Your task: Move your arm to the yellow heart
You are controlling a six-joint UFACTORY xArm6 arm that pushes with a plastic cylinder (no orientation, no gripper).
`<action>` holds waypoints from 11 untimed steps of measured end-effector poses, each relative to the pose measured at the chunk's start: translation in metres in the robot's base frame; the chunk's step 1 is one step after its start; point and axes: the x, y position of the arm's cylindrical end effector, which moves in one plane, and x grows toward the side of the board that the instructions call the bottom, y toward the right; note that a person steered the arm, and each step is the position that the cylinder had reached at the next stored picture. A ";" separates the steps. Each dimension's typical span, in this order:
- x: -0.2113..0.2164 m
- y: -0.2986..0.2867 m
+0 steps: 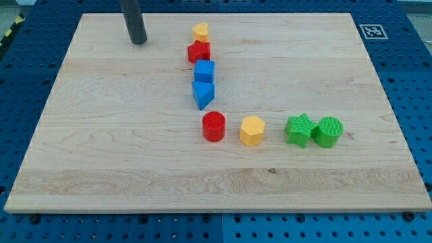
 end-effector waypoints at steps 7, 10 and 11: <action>0.000 0.063; 0.005 0.067; 0.005 0.078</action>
